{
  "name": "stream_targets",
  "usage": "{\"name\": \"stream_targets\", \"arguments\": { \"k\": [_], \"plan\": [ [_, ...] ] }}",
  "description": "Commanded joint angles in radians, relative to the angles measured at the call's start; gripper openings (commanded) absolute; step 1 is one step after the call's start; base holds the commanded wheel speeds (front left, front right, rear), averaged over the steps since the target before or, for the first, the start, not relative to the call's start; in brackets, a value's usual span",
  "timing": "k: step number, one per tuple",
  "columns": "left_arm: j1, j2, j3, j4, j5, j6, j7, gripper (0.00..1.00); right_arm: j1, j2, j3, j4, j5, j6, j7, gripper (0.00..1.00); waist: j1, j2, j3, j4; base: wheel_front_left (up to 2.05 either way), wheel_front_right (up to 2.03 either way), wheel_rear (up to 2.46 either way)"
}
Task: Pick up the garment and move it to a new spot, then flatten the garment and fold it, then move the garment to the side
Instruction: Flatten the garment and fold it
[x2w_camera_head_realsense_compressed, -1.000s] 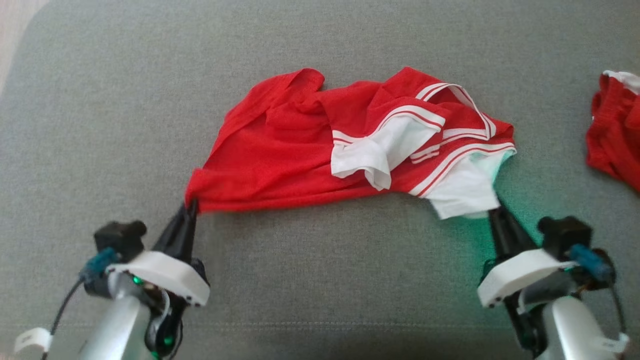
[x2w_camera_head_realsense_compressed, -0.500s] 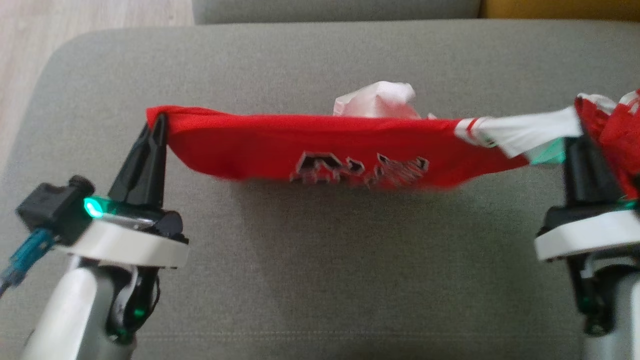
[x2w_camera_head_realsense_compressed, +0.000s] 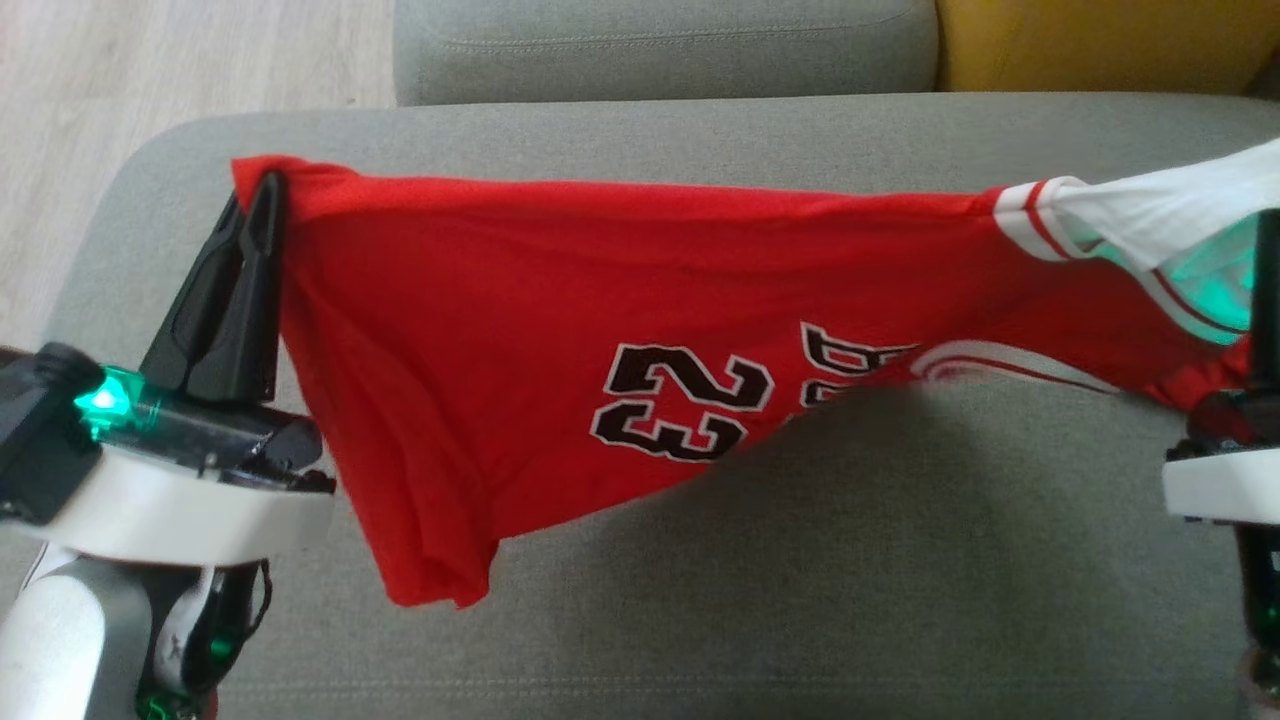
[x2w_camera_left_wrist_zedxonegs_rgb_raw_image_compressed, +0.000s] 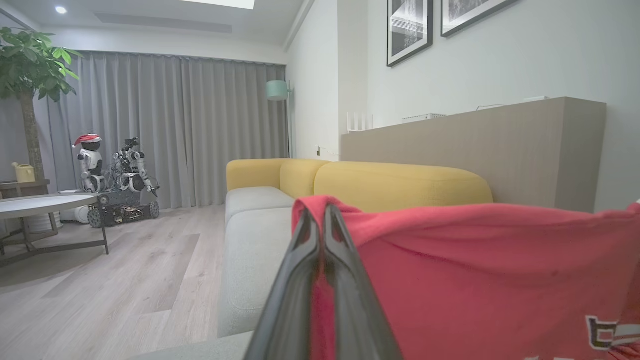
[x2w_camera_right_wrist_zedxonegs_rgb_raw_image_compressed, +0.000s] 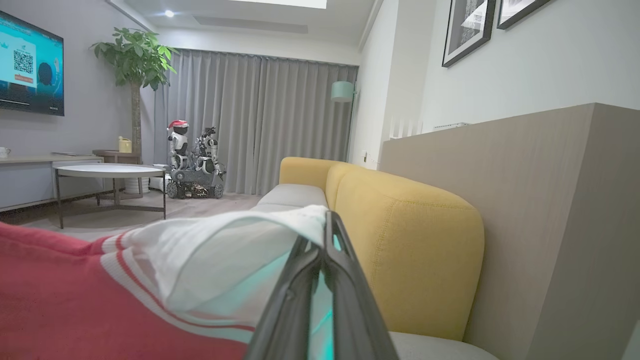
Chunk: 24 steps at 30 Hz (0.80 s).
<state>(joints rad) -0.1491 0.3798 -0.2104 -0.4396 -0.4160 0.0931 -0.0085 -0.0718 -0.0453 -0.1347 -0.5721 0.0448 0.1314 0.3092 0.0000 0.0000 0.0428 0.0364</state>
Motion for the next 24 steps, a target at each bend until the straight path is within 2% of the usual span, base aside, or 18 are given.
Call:
{"name": "stream_targets", "arguments": {
  "k": [1, 5, 11, 18, 24],
  "plan": [
    [-0.068, 0.031, 0.052, -0.033, 0.003, 0.007, 0.006, 0.00, -0.047, -0.005, 0.016, -0.040, 0.009, -0.001, 0.009, 0.00, 0.0000, 0.0000, 0.002, -0.001, 0.00, 0.00, 0.00],
    [-0.116, 0.019, 0.050, -0.005, -0.013, 0.001, 0.003, 0.00, -0.109, -0.005, -0.007, -0.025, 0.038, -0.001, 0.002, 0.00, 0.0000, 0.0000, 0.023, -0.002, 0.00, 0.00, 0.00],
    [-0.328, -0.006, 0.049, 0.146, -0.048, -0.049, -0.040, 0.00, -0.341, -0.016, -0.001, 0.106, 0.078, -0.001, -0.023, 0.00, 0.0000, 0.0000, 0.085, -0.001, 0.00, 0.00, 0.00],
    [-0.713, -0.046, 0.018, 0.473, -0.060, -0.140, -0.096, 0.00, -0.759, -0.058, 0.036, 0.426, 0.133, -0.001, -0.062, 0.00, 0.0000, 0.0000, 0.207, 0.006, 0.00, 0.00, 0.00],
    [-1.018, -0.084, -0.030, 0.822, -0.031, -0.193, -0.192, 0.00, -1.102, -0.059, 0.085, 0.765, 0.143, -0.001, -0.179, 0.00, 0.0000, 0.0000, 0.268, 0.009, 0.00, 0.00, 0.00]
  ]
}}
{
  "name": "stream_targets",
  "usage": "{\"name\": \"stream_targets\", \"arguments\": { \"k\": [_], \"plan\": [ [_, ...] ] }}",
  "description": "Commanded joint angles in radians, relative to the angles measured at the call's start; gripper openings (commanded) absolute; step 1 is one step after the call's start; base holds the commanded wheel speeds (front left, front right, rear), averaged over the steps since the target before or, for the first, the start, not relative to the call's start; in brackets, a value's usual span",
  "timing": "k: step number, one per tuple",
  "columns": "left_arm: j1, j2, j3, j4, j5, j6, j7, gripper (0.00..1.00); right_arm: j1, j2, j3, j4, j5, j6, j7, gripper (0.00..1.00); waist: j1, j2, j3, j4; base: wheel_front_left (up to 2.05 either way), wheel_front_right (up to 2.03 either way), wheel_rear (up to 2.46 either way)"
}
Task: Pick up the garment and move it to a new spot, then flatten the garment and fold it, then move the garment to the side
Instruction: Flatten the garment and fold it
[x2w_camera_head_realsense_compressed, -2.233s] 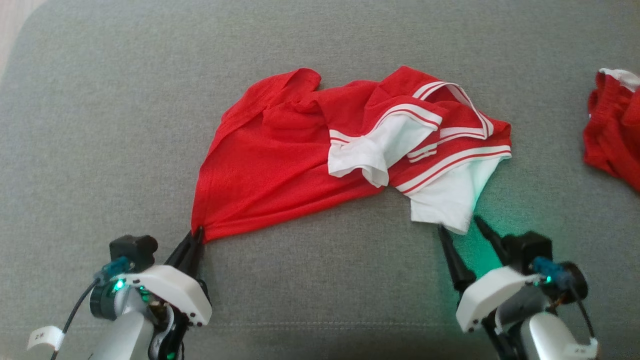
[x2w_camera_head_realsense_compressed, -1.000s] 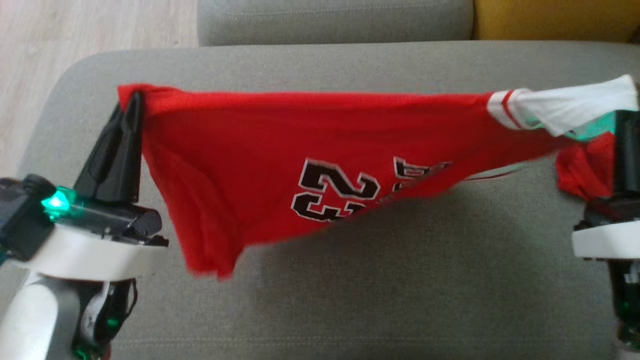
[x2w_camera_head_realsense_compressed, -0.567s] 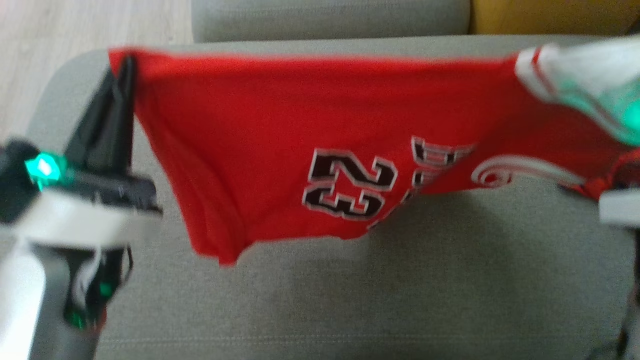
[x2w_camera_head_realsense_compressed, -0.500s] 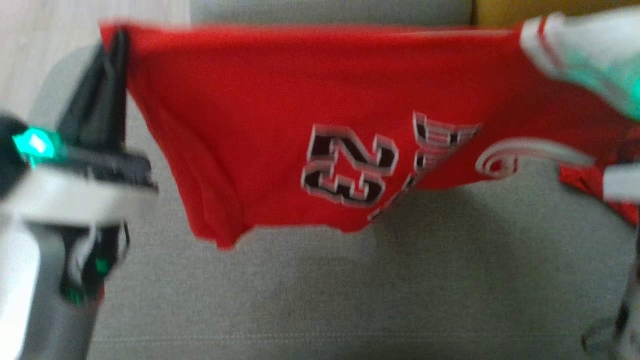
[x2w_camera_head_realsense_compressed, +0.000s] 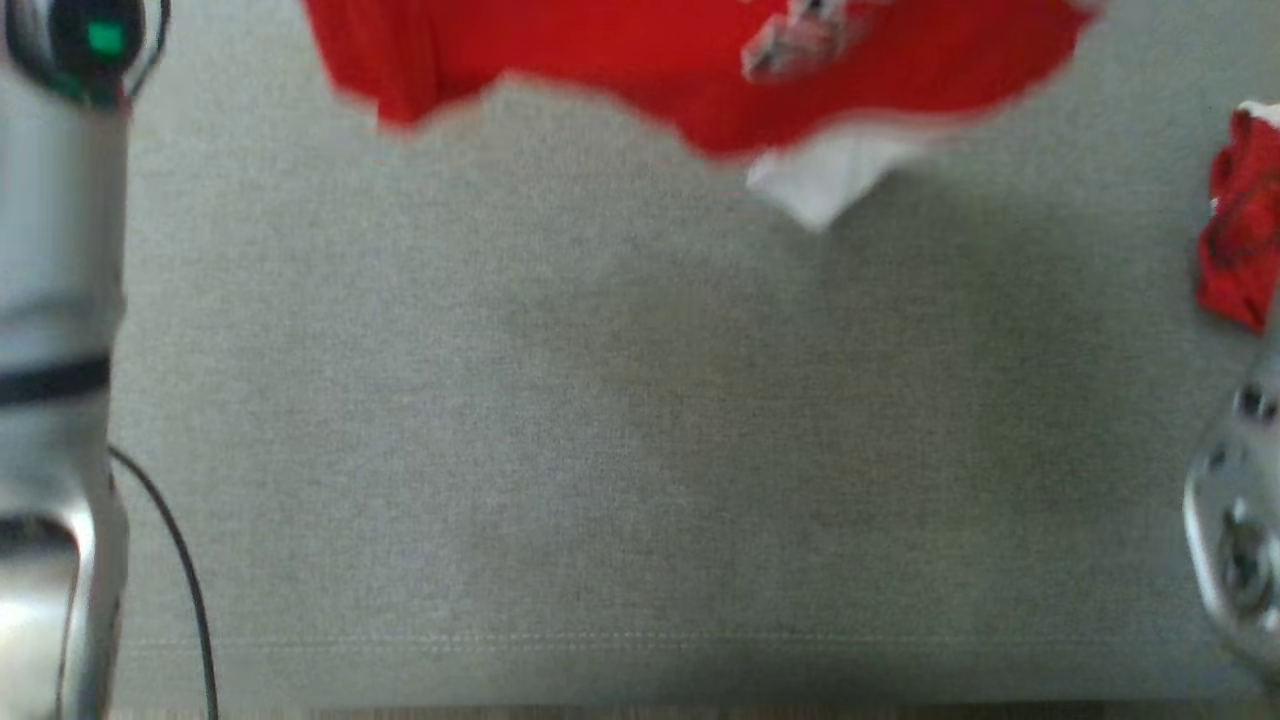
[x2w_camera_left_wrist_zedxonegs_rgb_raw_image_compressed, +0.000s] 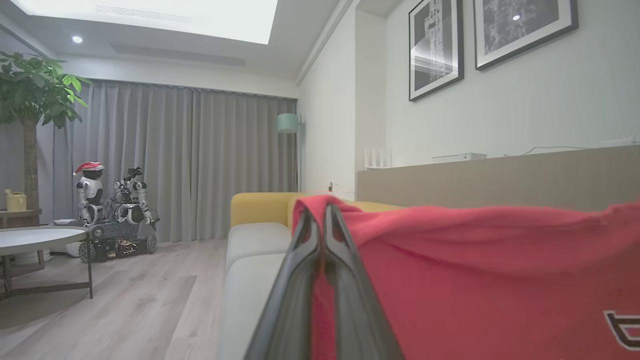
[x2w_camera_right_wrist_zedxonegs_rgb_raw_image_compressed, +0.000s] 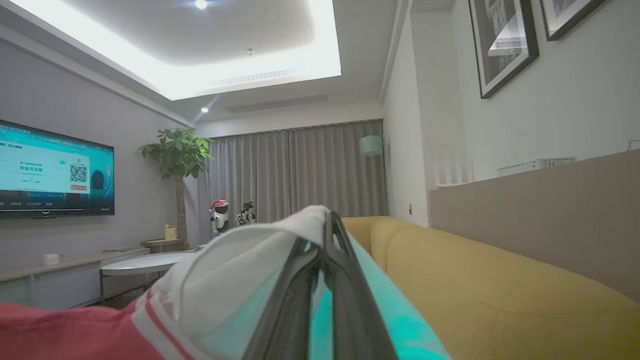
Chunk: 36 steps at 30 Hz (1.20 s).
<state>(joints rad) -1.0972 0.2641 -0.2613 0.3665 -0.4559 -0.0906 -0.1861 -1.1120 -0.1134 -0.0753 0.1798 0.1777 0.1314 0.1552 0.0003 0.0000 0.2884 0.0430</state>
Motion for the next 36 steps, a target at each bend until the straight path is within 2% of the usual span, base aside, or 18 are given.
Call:
{"name": "stream_targets", "arguments": {
  "k": [1, 2, 8, 11, 17, 21, 26, 27, 30, 36],
  "plan": [
    [-0.110, 0.027, 0.015, 0.071, 0.015, -0.013, -0.027, 0.00, -0.110, 0.011, 0.034, 0.073, 0.010, -0.001, -0.050, 0.00, -0.0003, 0.0000, 0.027, 0.000, 0.00, 0.00, 0.00],
    [-0.110, 0.027, 0.015, 0.071, 0.015, -0.013, -0.027, 0.00, -0.110, 0.011, 0.034, 0.073, 0.010, -0.001, -0.050, 0.00, -0.0003, 0.0000, 0.027, 0.000, 0.00, 0.00, 0.00],
    [-0.271, -0.004, -0.021, 0.325, 0.050, -0.030, -0.070, 0.00, -0.319, 0.035, 0.084, 0.401, 0.009, -0.001, -0.208, 0.00, -0.0003, 0.0000, 0.058, -0.018, 0.00, 0.00, 0.00],
    [-0.290, -0.027, -0.013, 0.432, 0.043, -0.033, -0.074, 0.00, -0.364, 0.044, 0.090, 0.572, 0.001, -0.001, -0.239, 0.00, -0.0003, 0.0000, 0.077, -0.021, 0.00, 0.00, 0.00],
    [-0.235, -0.071, -0.001, 0.631, 0.011, -0.037, -0.075, 0.00, -0.355, 0.059, 0.121, 0.844, -0.018, -0.001, -0.228, 0.00, -0.0003, 0.0000, 0.122, -0.024, 0.00, 0.00, 0.00],
    [-0.172, -0.097, 0.000, 0.747, -0.023, -0.039, -0.075, 0.00, -0.294, 0.062, 0.148, 0.950, 0.007, -0.001, -0.246, 0.00, -0.0003, 0.0000, 0.140, -0.023, 0.00, 0.00, 0.00],
    [-0.059, -0.115, 0.007, 0.757, -0.075, -0.040, -0.076, 0.00, -0.150, 0.063, 0.253, 0.937, 0.154, -0.001, -0.313, 0.00, -0.0003, 0.0000, 0.137, -0.016, 0.00, 0.00, 0.00],
    [0.000, -0.109, 0.013, 0.722, -0.087, -0.040, -0.076, 0.00, -0.080, 0.063, 0.292, 0.899, 0.208, -0.001, -0.345, 0.00, -0.0003, 0.0000, 0.128, -0.018, 0.00, 0.00, 0.00],
    [0.111, -0.100, 0.035, 0.636, -0.100, -0.040, -0.076, 0.00, 0.039, 0.063, 0.325, 0.827, 0.265, -0.001, -0.381, 0.00, -0.0003, 0.0000, 0.099, -0.022, 0.00, 0.00, 0.00],
    [0.366, -0.090, 0.093, 0.428, -0.074, -0.040, -0.076, 0.00, 0.329, 0.059, 0.327, 0.643, 0.303, -0.001, -0.402, 0.00, -0.0003, 0.0000, 0.015, -0.024, 0.00, 0.00, 0.00]
  ]
}}
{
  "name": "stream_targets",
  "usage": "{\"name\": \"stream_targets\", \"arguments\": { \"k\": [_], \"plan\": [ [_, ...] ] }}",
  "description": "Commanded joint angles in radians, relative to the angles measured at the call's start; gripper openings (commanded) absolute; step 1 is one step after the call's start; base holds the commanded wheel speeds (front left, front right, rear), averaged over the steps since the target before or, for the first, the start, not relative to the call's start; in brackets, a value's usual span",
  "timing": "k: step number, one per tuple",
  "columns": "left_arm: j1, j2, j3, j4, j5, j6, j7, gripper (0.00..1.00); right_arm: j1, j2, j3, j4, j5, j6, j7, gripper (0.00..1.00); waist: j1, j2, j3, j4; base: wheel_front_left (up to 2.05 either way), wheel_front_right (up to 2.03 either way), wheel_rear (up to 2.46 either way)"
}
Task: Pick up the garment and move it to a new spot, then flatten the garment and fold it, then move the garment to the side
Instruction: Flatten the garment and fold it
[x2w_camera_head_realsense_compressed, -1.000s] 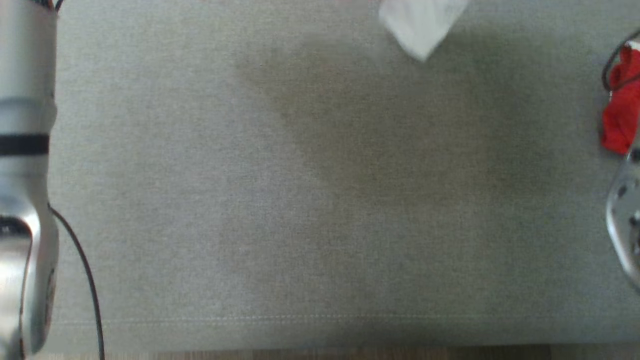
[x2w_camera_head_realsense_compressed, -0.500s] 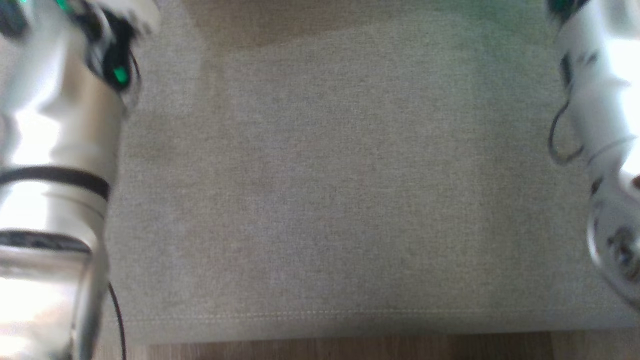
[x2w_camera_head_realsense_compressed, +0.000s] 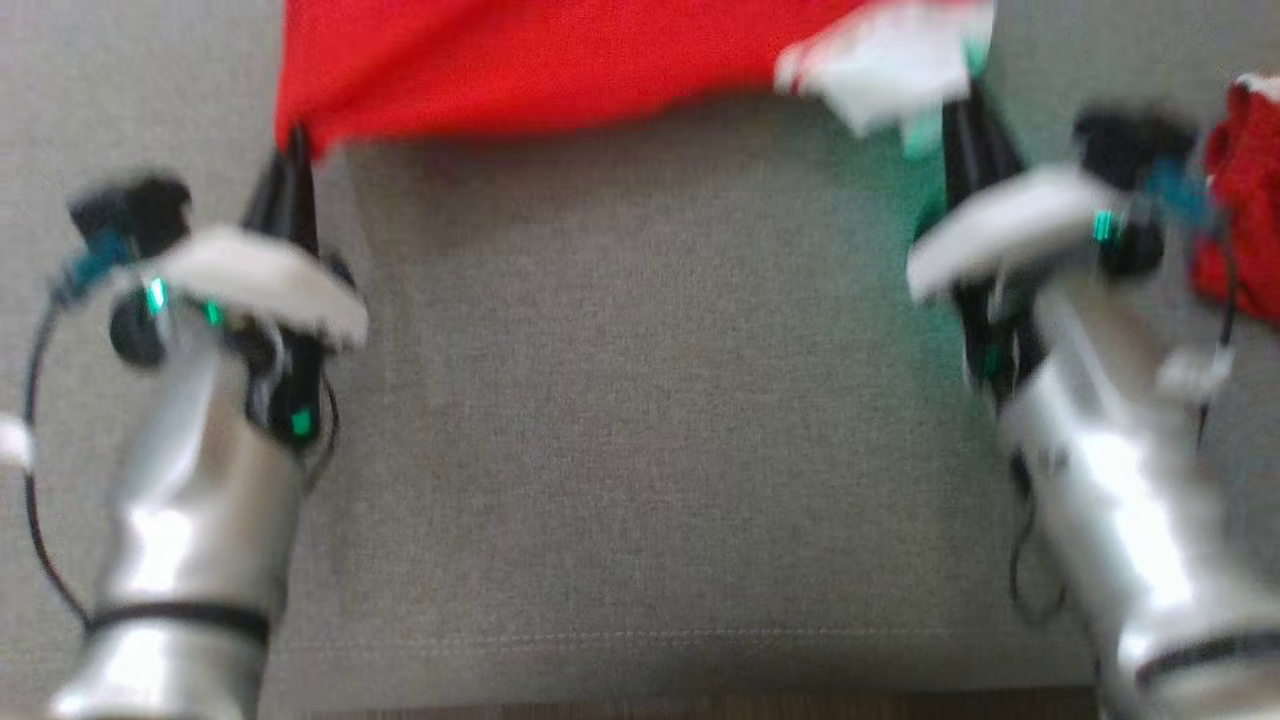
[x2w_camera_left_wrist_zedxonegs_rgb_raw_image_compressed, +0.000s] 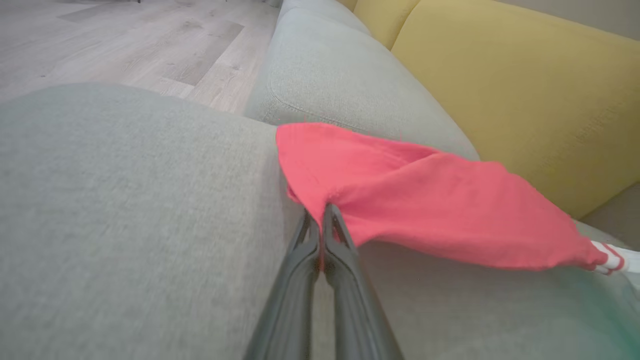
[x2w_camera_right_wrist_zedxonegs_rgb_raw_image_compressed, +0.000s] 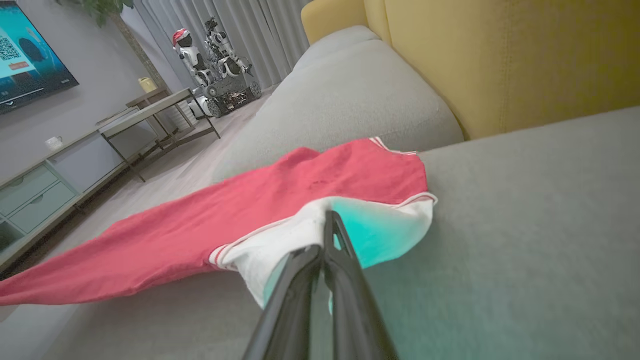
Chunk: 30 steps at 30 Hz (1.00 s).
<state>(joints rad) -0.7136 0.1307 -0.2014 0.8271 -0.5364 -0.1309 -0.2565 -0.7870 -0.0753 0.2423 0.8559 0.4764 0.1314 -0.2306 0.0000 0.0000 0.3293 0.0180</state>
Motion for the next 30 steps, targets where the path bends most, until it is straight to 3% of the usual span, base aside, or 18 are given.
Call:
{"name": "stream_targets", "arguments": {
  "k": [1, 8, 9, 17, 22, 30],
  "plan": [
    [0.024, 0.041, 0.038, -0.066, 0.015, 0.000, -0.005, 0.00, 0.059, 0.017, -0.002, -0.071, 0.004, -0.001, -0.016, 0.00, 0.0000, 0.0000, -0.041, 0.004, 0.00, 0.00, 0.00],
    [0.300, 0.039, 0.067, -0.266, 0.057, 0.006, -0.005, 0.00, 0.494, 0.019, -0.147, -0.423, -0.024, -0.001, 0.119, 0.00, 0.0000, 0.0000, -0.138, 0.009, 0.00, 0.00, 0.00],
    [0.300, 0.039, 0.067, -0.266, 0.057, 0.006, -0.005, 0.00, 0.494, 0.019, -0.147, -0.423, -0.024, -0.001, 0.119, 0.00, 0.0000, 0.0000, -0.138, 0.009, 0.00, 0.00, 0.00],
    [0.572, 0.055, 0.062, -0.482, 0.071, 0.073, 0.035, 0.00, 0.898, 0.025, -0.242, -0.874, 0.020, -0.001, 0.355, 0.00, 0.0000, 0.0000, -0.227, 0.008, 0.00, 0.00, 0.00],
    [0.717, 0.071, 0.070, -0.636, 0.071, 0.136, 0.104, 0.00, 1.048, 0.025, -0.262, -1.010, 0.041, -0.001, 0.432, 0.00, 0.0000, 0.0000, -0.261, 0.010, 0.00, 0.00, 0.00],
    [0.877, 0.089, 0.081, -0.842, 0.064, 0.209, 0.202, 0.00, 1.173, 0.025, -0.293, -1.112, 0.042, -0.001, 0.515, 0.00, 0.0000, 0.0000, -0.297, 0.006, 0.00, 0.00, 0.00]
  ]
}}
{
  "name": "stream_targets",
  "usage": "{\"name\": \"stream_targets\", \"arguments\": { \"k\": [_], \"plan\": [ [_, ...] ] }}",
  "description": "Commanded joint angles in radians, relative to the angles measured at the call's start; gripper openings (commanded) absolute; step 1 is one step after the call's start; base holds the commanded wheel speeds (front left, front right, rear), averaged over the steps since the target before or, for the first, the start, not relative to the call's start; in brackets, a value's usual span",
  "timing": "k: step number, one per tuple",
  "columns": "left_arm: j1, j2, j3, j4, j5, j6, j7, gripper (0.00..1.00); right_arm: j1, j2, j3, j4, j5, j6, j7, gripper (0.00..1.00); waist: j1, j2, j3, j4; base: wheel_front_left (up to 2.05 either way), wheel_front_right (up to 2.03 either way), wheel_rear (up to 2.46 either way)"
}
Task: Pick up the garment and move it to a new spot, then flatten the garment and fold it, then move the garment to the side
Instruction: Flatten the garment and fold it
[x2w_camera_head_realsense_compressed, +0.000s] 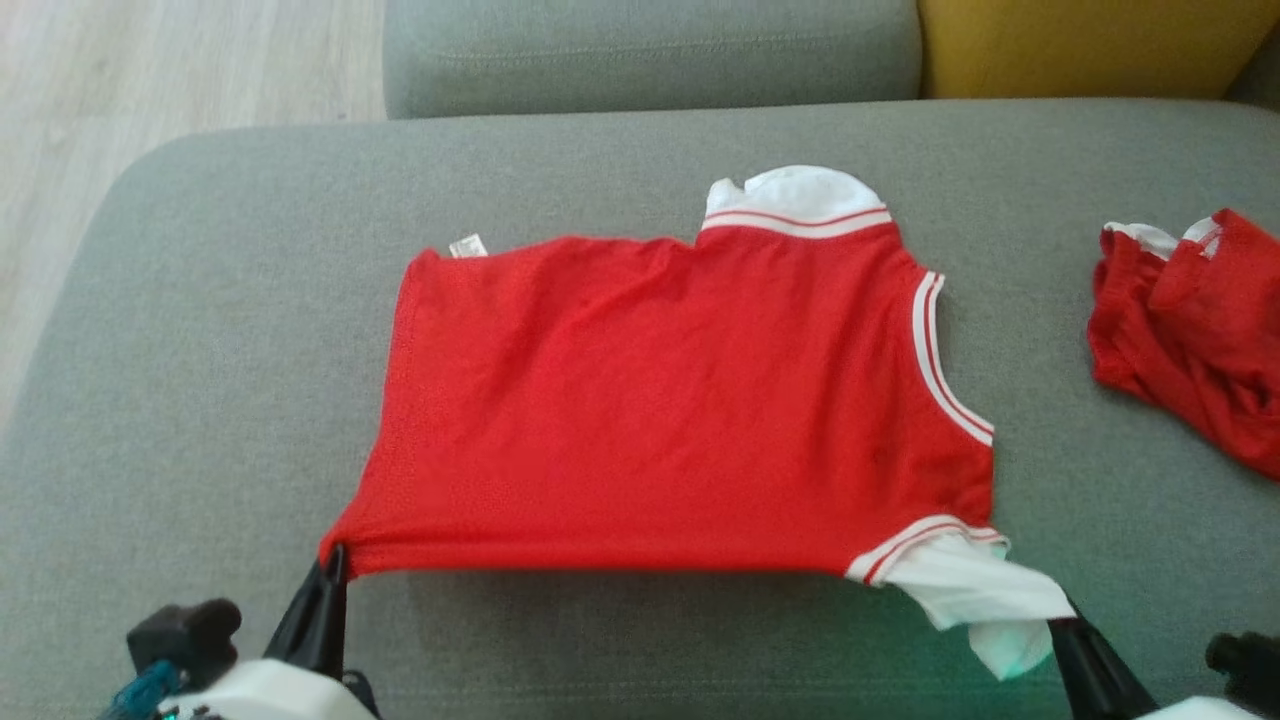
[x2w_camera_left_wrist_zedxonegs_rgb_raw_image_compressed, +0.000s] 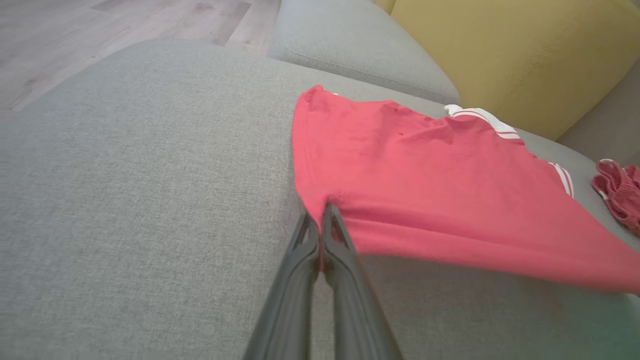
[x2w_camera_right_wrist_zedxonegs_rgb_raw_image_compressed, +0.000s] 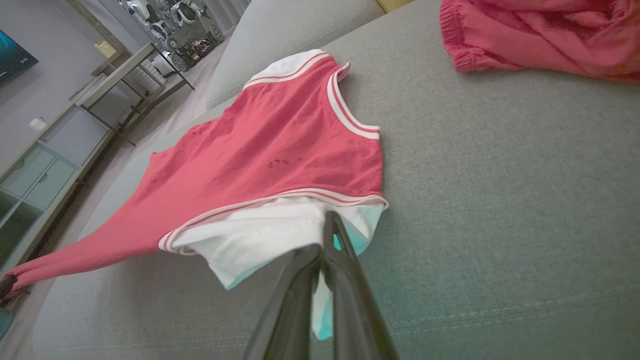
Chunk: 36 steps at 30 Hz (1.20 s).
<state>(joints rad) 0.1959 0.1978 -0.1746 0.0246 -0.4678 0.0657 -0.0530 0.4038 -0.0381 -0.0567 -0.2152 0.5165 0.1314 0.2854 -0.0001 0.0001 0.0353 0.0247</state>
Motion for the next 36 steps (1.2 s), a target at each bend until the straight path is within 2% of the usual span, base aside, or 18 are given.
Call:
{"name": "stream_targets", "arguments": {
  "k": [1, 6, 10, 15, 22, 30, 36],
  "plan": [
    [-0.019, 0.023, 0.052, -0.054, -0.004, 0.019, 0.010, 0.00, -0.010, -0.012, 0.003, -0.046, 0.001, -0.001, 0.003, 0.00, 0.0001, -0.0001, -0.007, -0.001, 0.00, 0.00, 0.00],
    [0.020, 0.029, 0.048, -0.103, -0.005, 0.043, 0.053, 0.00, -0.003, -0.012, -0.011, -0.046, -0.027, -0.001, 0.023, 0.00, 0.0001, -0.0001, -0.018, -0.001, 0.00, 0.00, 0.00],
    [0.005, 0.041, 0.029, -0.106, -0.006, 0.038, 0.100, 0.00, -0.049, -0.012, 0.001, -0.012, -0.072, -0.001, 0.050, 0.00, 0.0001, -0.0001, -0.010, 0.003, 0.00, 0.00, 0.00],
    [-0.074, 0.061, 0.006, -0.069, -0.018, 0.013, 0.173, 0.00, -0.168, -0.012, 0.034, 0.053, -0.141, -0.001, 0.091, 0.00, 0.0001, -0.0001, 0.029, 0.014, 0.00, 0.00, 0.00],
    [-0.240, 0.076, -0.014, 0.024, -0.060, -0.049, 0.253, 0.00, -0.389, -0.013, 0.073, 0.156, -0.216, -0.001, 0.144, 0.00, 0.0001, -0.0001, 0.100, 0.025, 0.00, 0.00, 0.00],
    [-0.372, 0.071, -0.016, 0.140, -0.079, -0.087, 0.244, 0.00, -0.559, -0.042, 0.098, 0.292, -0.228, -0.001, 0.149, 0.00, 0.0001, -0.0001, 0.160, 0.035, 0.00, 0.00, 0.00],
    [-0.451, 0.052, -0.016, 0.246, -0.105, -0.117, 0.221, 0.00, -0.670, -0.057, 0.098, 0.383, -0.214, -0.001, 0.085, 0.00, 0.0001, -0.0001, 0.195, 0.040, 0.00, 0.00, 0.00]
  ]
}}
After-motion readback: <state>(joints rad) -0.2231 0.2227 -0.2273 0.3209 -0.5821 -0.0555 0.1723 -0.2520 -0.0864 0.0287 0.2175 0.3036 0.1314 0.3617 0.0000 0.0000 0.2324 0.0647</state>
